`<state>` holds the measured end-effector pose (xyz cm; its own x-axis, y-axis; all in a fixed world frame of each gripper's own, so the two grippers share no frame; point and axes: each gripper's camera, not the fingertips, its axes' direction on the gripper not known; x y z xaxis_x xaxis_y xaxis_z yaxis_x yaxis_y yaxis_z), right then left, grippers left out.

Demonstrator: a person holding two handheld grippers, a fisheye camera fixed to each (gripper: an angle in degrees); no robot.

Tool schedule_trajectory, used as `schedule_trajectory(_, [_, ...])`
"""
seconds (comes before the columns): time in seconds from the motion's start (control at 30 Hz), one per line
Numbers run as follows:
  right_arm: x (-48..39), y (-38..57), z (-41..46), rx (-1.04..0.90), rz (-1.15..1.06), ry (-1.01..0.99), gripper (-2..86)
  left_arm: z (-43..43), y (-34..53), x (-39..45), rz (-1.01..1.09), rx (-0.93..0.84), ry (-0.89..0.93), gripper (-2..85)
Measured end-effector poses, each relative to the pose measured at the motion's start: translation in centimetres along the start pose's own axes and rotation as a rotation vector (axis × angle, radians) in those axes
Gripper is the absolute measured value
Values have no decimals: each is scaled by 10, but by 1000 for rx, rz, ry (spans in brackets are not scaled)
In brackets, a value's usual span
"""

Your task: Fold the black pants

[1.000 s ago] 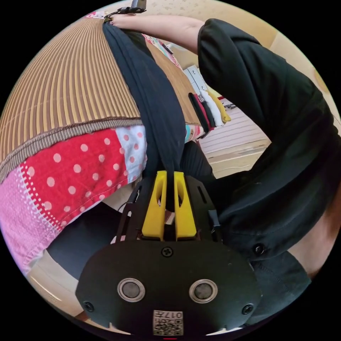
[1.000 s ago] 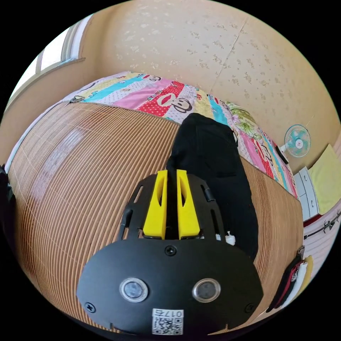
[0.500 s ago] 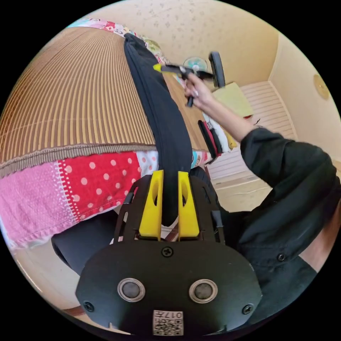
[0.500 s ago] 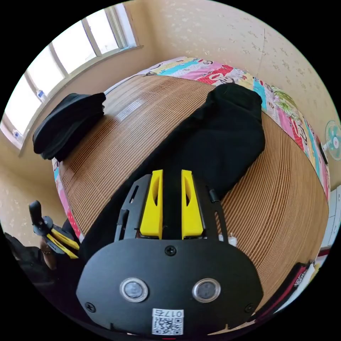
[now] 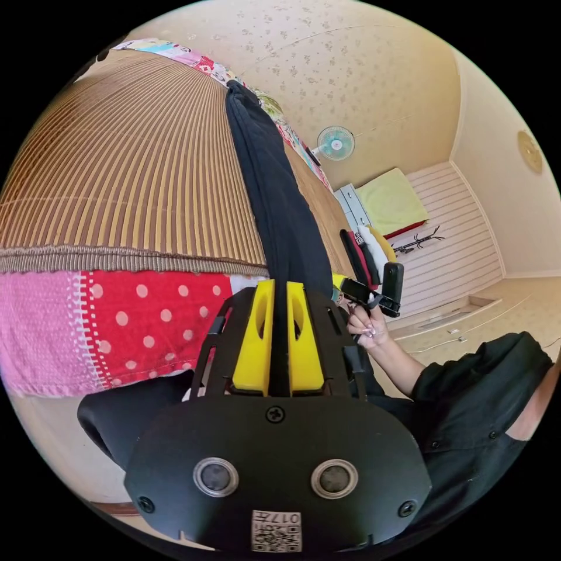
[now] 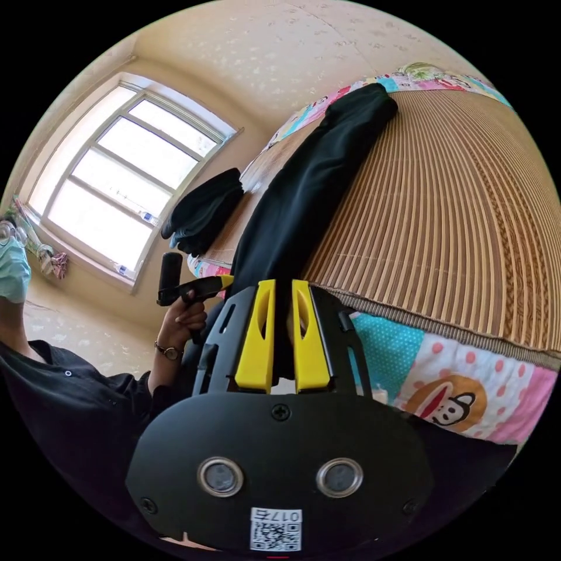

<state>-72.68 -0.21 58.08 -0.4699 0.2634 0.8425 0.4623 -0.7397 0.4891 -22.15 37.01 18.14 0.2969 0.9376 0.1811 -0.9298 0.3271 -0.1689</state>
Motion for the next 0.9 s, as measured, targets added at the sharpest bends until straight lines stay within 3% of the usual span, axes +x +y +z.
schedule_trajectory(0.13, [0,-22,-33,-41,35,32,15,16,-10,10,-9,-45,-16,41])
schedule_trajectory(0.23, [-19,-28,-68,-73,-66,134,11,32,-17,26,30,-95,-58,40])
schedule_trajectory(0.37, [-4,-56,-123,-27,5,82,25,35,-22,23,-20,-142,-70,52])
schedule_trajectory(0.43, [16,-78,-147,43,62,-24,43,16,-26,14,-56,-43,-1,72])
schedule_trajectory(0.5, [37,-108,-167,116,110,-140,65,-16,-40,-2,-83,168,152,106])
schedule_trajectory(0.57, [67,-162,-172,110,182,-251,89,-20,-66,-26,-125,214,282,125])
schedule_trajectory(0.63, [81,-207,-169,98,202,-291,100,-6,-105,-50,-164,147,338,142])
schedule_trajectory(0.77, [99,-307,-150,16,253,-223,129,32,-186,-78,-207,-4,157,166])
schedule_trajectory(0.9, [107,-370,-131,-46,285,-291,137,63,-229,-87,-195,-65,154,164])
